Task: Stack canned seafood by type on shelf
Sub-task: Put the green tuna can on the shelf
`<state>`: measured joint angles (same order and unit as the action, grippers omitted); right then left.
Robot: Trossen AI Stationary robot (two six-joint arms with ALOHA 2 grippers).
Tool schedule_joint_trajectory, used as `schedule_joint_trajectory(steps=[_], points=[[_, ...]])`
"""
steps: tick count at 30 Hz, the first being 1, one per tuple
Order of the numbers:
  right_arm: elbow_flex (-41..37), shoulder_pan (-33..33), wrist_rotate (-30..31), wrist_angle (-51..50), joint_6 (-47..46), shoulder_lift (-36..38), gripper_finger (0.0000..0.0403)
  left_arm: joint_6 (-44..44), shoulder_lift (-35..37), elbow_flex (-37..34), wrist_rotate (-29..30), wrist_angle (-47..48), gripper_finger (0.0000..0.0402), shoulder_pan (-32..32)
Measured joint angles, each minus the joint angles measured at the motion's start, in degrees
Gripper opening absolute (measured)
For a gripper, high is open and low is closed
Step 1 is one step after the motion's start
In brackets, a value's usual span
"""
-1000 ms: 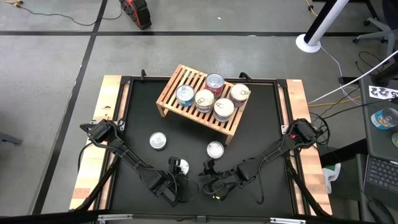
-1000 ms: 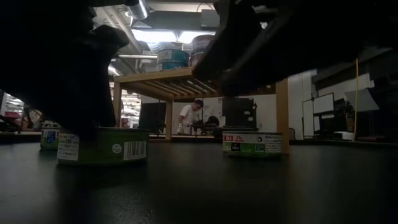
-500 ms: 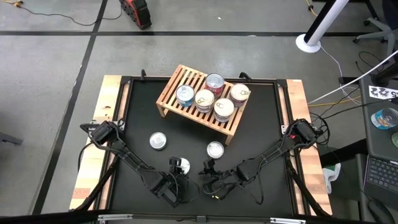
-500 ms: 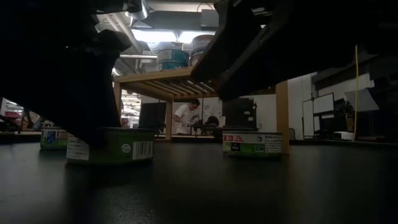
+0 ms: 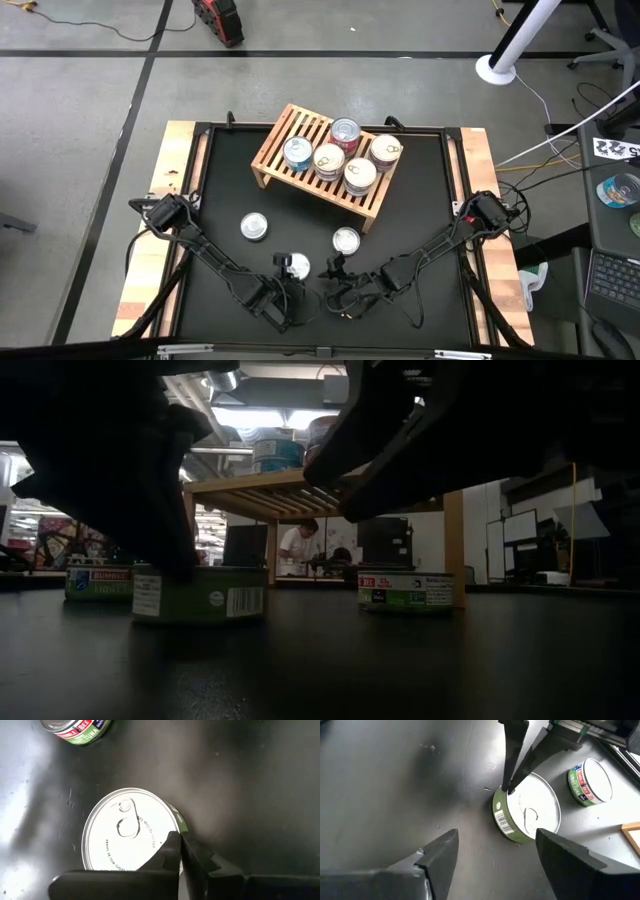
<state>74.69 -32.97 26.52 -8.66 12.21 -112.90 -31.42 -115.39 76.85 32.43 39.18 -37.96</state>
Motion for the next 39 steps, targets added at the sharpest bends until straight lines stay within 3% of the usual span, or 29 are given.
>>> schedule_joint_trajectory(steps=[23, 39], points=[[0.0, 0.0, -0.07, -0.49, 0.17, 0.02, 0.0264, -1.97, -0.2, 7.64, -4.86, -2.67, 0.0001, 3.22], [0.01, -0.05, -0.62, -2.29, 0.17, 0.09, 0.0264, -3.37, -0.2, 10.7, -4.94, -2.6, 0.0001, 4.03]])
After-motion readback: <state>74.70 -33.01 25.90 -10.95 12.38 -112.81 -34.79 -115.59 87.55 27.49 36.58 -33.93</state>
